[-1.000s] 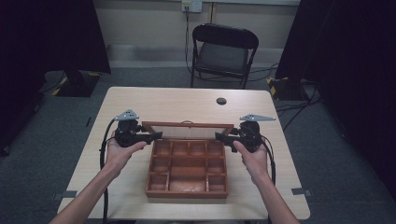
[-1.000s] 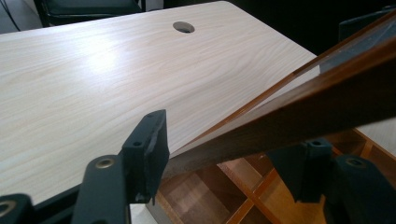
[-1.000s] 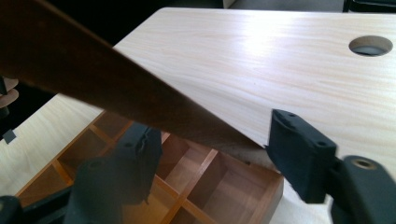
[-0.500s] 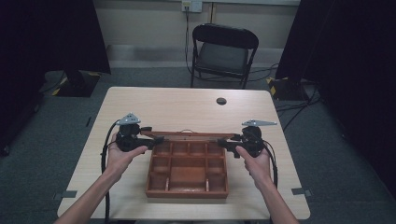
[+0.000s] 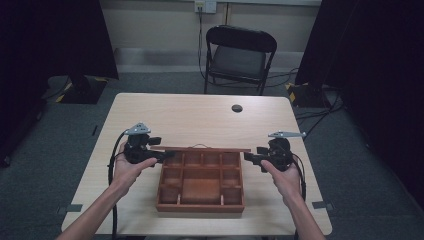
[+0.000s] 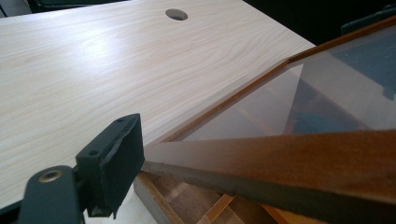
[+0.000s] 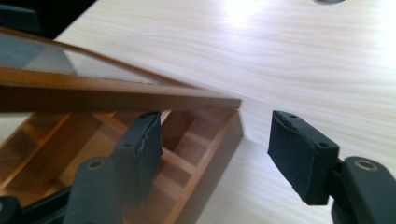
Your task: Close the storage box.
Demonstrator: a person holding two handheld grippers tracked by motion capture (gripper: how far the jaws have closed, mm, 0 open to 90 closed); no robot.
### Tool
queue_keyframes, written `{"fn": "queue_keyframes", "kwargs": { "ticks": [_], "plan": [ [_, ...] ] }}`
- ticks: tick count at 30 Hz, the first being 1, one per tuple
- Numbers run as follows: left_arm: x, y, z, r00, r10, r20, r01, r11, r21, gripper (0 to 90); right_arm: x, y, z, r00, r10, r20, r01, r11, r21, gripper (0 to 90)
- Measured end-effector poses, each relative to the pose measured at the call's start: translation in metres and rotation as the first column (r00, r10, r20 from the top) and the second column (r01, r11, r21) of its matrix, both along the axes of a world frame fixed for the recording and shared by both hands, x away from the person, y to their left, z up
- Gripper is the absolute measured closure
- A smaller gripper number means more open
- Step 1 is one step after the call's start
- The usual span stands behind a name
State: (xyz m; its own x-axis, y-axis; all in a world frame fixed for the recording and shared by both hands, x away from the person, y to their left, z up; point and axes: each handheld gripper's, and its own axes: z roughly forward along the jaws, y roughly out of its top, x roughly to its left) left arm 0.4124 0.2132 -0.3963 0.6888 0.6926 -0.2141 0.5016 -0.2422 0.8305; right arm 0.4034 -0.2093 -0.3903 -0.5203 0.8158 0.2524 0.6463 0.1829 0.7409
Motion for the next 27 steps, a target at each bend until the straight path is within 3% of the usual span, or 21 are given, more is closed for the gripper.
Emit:
{"fn": "queue_keyframes", "kwargs": {
  "ticks": [5,12,15,17,23,27],
  "plan": [
    [-0.001,0.002,0.004,1.0,0.002,0.006,-0.002,0.9999,-0.012,17.5,0.005,-0.001,0.002,1.0,-0.003,-0.007,0.002,0.999,-0.032,38.3],
    [-0.004,0.002,0.0,0.9999,-0.012,0.002,0.012,0.9998,-0.013,16.7,0.005,-0.009,0.007,0.9992,-0.039,-0.009,0.039,0.999,-0.001,40.0],
    [-0.007,0.001,0.0,0.9999,-0.011,0.008,0.011,0.9999,0.008,16.9,0.006,-0.006,0.02,0.9992,-0.036,0.015,0.036,0.999,-0.005,39.2],
    [-0.01,0.001,-0.001,0.9999,-0.016,0.004,0.016,0.9998,0.012,16.9,0.009,-0.001,0.033,0.9993,-0.012,0.036,0.011,1.0,0.019,39.7],
    [-0.014,0.001,-0.002,0.9999,-0.014,0.005,0.013,0.9999,0.01,18.0,0.014,0.009,0.054,0.9974,0.035,0.063,-0.038,0.997,0.062,41.1],
    [-0.018,0.003,-0.006,0.9999,-0.016,0.004,0.016,0.9998,-0.008,17.8,0.01,0.025,0.075,0.9852,0.141,0.098,-0.151,0.983,0.103,47.4]
  ]
}}
